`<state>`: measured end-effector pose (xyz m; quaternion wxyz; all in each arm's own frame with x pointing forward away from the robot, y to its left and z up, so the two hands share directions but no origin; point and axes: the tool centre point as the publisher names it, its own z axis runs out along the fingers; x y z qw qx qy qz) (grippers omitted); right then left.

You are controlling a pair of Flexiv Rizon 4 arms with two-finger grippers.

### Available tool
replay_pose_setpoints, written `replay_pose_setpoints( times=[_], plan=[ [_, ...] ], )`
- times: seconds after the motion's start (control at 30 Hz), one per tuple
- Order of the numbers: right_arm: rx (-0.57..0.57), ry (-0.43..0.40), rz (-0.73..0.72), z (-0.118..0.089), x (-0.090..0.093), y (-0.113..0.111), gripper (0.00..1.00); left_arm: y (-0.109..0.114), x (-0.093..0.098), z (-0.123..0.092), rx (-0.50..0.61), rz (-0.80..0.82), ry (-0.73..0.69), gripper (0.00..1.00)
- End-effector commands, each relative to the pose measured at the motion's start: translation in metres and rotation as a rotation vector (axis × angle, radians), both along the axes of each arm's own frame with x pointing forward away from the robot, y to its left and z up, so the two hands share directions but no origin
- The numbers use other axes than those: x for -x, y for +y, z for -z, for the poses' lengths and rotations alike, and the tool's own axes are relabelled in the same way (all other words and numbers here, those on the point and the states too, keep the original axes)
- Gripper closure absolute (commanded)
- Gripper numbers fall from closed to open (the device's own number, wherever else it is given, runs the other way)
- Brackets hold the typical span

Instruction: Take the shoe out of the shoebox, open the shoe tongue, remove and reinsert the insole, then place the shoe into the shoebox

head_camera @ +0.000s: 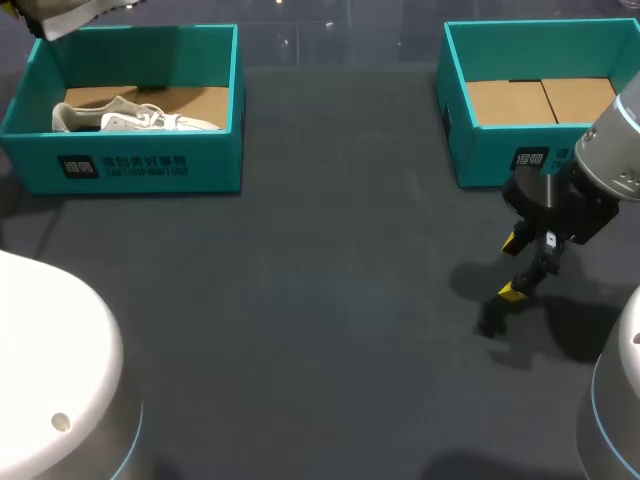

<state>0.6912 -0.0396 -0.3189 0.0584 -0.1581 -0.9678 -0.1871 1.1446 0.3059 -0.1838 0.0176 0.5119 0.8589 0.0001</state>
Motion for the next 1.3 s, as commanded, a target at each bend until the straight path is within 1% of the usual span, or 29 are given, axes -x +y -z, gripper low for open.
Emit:
replay_pose_setpoints(
  times=[0.03,0.07,0.13,0.17,0.23,0.6,0.7,0.8,1.0,1.1,1.3],
  plan=[
    [0.002,-0.001,0.000,0.000,0.001,0.000,0.00,-0.002,-0.003,0.000,-0.032,0.093,-0.025,1.00],
    [0.002,-0.001,0.000,0.000,0.001,0.000,0.00,-0.002,-0.002,0.002,-0.029,0.151,-0.027,1.00],
    [0.002,-0.001,0.000,0.000,0.001,0.000,0.00,-0.004,-0.002,0.006,-0.039,0.212,-0.026,1.00],
    [0.002,-0.001,0.000,0.000,0.001,0.000,0.00,-0.004,0.000,0.008,-0.035,0.275,-0.020,1.00],
    [0.002,-0.001,0.000,0.000,0.001,0.000,0.00,-0.003,-0.003,0.014,-0.082,0.313,-0.037,1.00],
    [0.002,-0.001,0.000,0.000,0.001,0.000,0.00,-0.003,-0.003,0.014,-0.082,0.313,-0.037,1.00],
    [0.002,-0.001,0.000,0.000,0.001,0.000,0.00,-0.008,-0.007,0.027,-0.090,0.340,-0.042,1.00],
    [0.002,-0.001,0.000,0.000,0.001,0.000,0.00,-0.011,-0.010,0.035,-0.107,0.365,-0.046,1.00],
    [0.002,-0.001,0.000,0.000,0.001,0.000,0.00,-0.017,-0.013,0.045,-0.117,0.400,-0.059,1.00],
    [0.002,-0.001,0.000,0.000,0.001,0.000,0.00,-0.018,-0.019,0.053,-0.102,0.395,-0.025,1.00],
    [0.002,-0.001,0.000,0.000,0.001,0.000,0.00,-0.018,-0.019,0.053,-0.102,0.395,-0.025,1.00]
  ],
)
